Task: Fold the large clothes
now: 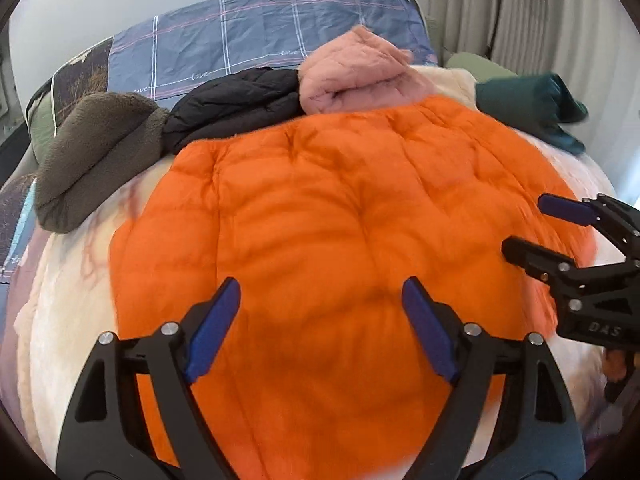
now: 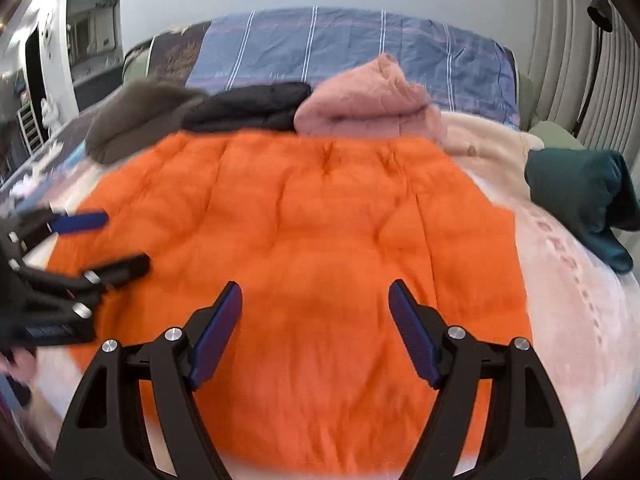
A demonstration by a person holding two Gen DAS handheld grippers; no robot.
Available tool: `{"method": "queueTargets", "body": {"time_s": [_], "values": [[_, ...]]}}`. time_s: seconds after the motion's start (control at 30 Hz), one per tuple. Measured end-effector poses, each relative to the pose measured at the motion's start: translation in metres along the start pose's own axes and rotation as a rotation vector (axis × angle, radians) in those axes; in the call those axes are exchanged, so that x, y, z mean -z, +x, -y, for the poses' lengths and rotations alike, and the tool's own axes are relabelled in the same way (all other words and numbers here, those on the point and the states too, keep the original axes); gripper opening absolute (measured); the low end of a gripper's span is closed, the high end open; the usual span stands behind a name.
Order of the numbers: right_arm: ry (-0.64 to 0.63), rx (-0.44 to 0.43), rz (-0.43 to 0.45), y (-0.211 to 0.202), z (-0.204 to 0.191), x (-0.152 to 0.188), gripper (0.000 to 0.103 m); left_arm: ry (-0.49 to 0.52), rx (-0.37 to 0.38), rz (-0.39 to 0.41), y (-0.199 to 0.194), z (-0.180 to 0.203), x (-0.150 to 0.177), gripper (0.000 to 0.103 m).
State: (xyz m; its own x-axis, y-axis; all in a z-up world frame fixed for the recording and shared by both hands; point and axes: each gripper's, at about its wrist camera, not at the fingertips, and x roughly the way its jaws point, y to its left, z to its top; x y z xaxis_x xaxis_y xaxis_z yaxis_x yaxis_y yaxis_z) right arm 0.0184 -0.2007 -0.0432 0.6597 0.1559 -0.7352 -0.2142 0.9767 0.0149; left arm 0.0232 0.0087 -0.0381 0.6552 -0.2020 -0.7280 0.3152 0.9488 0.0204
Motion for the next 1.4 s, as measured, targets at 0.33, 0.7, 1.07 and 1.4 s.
{"method": "queueTargets", "body": {"time_s": [0.33, 0.7, 1.07, 1.4], "values": [[-0.011, 0.007, -0.108, 0.034, 0.0, 0.039, 0.083, 0.127, -0.1, -0.08, 0.027, 0.031, 0.044, 0.087], [0.09, 0.051, 0.086, -0.027, 0.027, 0.024, 0.083, 0.081, -0.071, 0.046, -0.03, 0.017, 0.035, 0.08], [0.132, 0.15, -0.06, 0.014, 0.06, 0.045, 0.087, 0.053, -0.149, -0.032, 0.001, -0.004, 0.054, 0.083], [0.109, -0.012, 0.171, -0.029, 0.04, -0.032, 0.086, -0.022, -0.071, 0.153, -0.028, -0.014, -0.03, 0.079]]}}
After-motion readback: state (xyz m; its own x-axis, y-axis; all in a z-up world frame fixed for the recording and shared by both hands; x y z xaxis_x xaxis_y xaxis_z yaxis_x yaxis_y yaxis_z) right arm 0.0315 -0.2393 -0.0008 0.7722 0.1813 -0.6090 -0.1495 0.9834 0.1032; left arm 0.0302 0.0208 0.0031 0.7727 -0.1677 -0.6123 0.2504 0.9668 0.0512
